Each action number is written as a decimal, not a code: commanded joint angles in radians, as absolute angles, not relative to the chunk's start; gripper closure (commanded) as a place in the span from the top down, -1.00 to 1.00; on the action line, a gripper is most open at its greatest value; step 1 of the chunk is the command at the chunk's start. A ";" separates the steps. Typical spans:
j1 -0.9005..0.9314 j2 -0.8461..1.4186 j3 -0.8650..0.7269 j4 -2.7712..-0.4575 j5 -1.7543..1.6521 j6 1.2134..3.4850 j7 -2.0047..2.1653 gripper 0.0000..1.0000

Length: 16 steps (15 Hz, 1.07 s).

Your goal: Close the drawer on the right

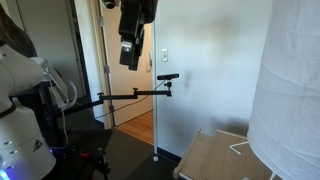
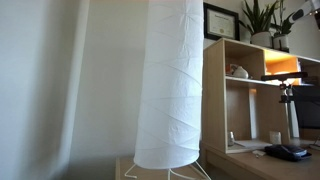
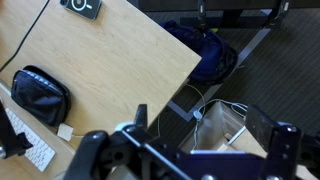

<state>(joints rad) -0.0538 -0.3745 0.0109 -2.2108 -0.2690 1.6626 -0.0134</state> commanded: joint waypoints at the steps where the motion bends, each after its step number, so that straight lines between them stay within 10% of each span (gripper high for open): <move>1: -0.014 -0.306 0.051 -2.168 -0.292 1.636 0.010 1.00; 16: 0.132 -0.063 0.182 -1.967 -0.373 1.540 0.017 1.00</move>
<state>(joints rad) 0.1000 -0.1174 0.1552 -2.0696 -0.3463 1.6284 -0.0123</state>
